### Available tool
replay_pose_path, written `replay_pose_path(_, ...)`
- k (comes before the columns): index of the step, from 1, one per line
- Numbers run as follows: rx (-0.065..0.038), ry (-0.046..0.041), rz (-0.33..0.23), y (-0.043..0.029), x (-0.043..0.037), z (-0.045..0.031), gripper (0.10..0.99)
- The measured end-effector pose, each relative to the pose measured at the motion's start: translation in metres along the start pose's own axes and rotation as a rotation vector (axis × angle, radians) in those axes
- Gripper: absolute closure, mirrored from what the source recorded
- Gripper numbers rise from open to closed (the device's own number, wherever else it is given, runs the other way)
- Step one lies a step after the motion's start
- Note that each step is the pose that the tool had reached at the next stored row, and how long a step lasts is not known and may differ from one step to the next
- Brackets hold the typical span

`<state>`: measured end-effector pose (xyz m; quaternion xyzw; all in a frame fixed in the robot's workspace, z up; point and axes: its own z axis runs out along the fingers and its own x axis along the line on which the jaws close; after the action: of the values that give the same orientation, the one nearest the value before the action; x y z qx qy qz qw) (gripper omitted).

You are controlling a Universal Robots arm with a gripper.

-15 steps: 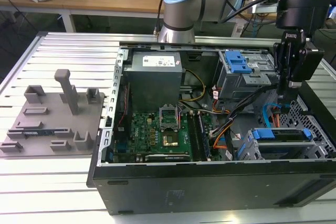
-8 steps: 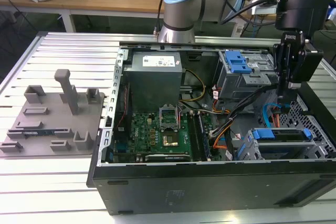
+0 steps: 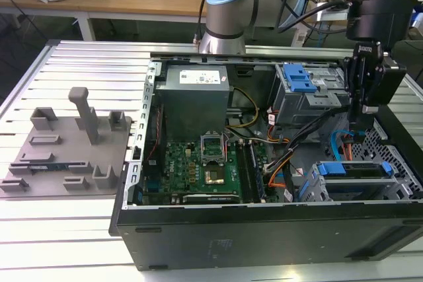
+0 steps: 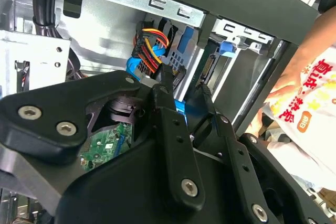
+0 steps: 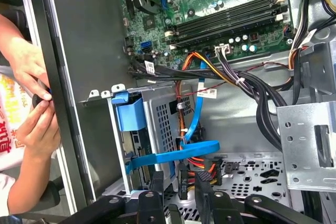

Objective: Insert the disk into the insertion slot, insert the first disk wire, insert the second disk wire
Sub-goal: 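Insert the first disk wire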

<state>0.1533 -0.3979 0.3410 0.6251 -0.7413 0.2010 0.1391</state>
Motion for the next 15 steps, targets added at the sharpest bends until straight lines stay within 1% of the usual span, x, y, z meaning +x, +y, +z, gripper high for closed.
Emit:
replay_pose_path(11,0.0,0.0,0.0,0.0006,-0.0022,0.0043,0.718)
replay_pose_path(12,0.0,-0.0001,0.0,0.0006,-0.0023,0.0044,0.733)
replay_pose_path(14,0.0,-0.0001,0.0,0.0007,-0.0024,0.0047,0.733)
replay_pose_path(15,0.0,-0.0001,0.0,0.0007,-0.0025,0.0049,0.808)
